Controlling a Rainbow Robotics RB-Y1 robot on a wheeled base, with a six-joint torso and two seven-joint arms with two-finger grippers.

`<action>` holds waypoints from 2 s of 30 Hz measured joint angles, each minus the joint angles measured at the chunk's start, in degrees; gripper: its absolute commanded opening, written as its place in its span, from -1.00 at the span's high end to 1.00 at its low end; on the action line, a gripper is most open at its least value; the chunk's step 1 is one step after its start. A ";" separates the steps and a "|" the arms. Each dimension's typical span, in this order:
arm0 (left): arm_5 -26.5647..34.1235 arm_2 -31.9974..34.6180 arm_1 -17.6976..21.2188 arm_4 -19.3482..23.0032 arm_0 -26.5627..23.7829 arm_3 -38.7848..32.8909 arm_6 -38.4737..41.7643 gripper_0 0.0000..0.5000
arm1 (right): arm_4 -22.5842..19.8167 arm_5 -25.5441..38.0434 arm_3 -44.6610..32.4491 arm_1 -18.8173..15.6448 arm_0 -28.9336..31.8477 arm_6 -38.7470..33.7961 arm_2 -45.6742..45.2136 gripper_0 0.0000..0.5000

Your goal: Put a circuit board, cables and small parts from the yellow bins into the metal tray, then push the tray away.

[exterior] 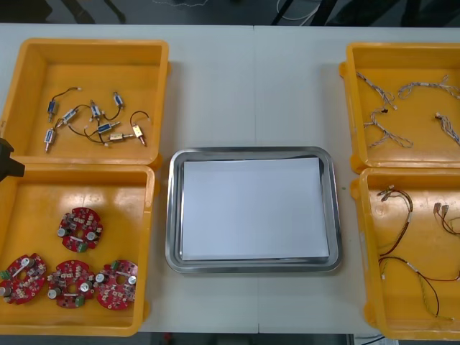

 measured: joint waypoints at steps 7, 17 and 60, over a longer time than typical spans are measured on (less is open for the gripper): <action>0.00 0.00 0.00 0.00 0.00 0.00 0.00 -1.00 | 0.00 0.00 0.00 0.00 0.00 0.00 0.00 -1.00; 0.00 0.00 0.00 0.00 0.00 0.00 0.00 -1.00 | 0.08 0.00 -0.36 0.00 -0.16 0.00 0.00 -1.00; -13.99 -6.98 -1.17 1.18 18.63 -12.91 0.79 -1.00 | -4.54 -16.82 3.45 -3.62 15.21 10.42 -1.55 -1.00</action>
